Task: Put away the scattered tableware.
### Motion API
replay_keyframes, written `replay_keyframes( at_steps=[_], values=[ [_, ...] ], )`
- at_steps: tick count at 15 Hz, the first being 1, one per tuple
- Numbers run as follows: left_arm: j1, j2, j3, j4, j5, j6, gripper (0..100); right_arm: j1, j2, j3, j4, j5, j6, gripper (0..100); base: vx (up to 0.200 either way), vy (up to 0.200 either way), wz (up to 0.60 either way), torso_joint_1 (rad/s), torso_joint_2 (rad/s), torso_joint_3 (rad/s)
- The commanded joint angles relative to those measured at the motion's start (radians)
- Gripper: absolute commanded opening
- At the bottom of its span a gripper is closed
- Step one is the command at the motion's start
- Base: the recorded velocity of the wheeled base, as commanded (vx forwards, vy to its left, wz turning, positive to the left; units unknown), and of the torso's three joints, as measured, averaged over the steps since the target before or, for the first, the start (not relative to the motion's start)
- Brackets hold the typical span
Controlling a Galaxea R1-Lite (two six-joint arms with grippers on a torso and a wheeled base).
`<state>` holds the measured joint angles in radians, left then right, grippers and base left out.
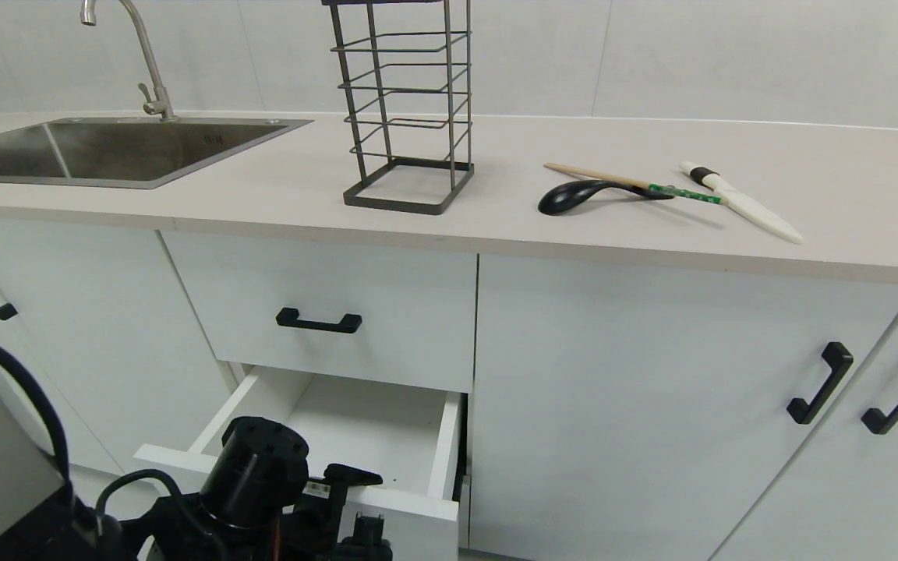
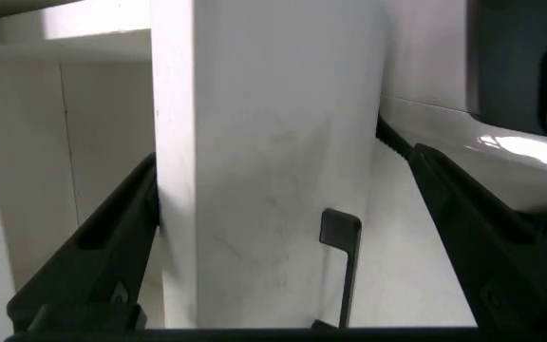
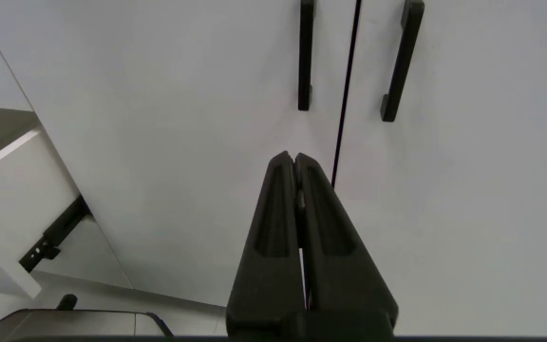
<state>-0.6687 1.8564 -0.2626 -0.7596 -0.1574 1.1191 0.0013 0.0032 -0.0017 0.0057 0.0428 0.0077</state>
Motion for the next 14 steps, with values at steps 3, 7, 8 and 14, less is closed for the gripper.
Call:
replay_keyframes(
  at_steps=[3, 7, 8, 14],
  values=[
    [-0.009, -0.078, 0.045, -0.001, -0.001, -0.013, 100, 0.0, 0.001, 0.0, 0.0, 0.0, 0.0, 0, 0.0, 0.0, 0.0, 0.0, 0.0, 0.0],
    [-0.034, -0.204, 0.04, -0.081, -0.014, -0.206, 100, 0.0, 0.001, 0.0, 0.0, 0.0, 0.0, 0, 0.0, 0.0, 0.0, 0.0, 0.0, 0.0],
    [-0.055, -0.269, 0.032, -0.087, -0.014, -0.344, 100, 0.0, 0.001, 0.0, 0.0, 0.0, 0.0, 0, 0.0, 0.0, 0.0, 0.0, 0.0, 0.0],
    [-0.023, -0.442, -0.049, -0.11, 0.165, -1.251, 100, 0.0, 0.001, 0.0, 0.0, 0.0, 0.0, 0, 0.0, 0.0, 0.0, 0.0, 0.0, 0.0]
  ],
)
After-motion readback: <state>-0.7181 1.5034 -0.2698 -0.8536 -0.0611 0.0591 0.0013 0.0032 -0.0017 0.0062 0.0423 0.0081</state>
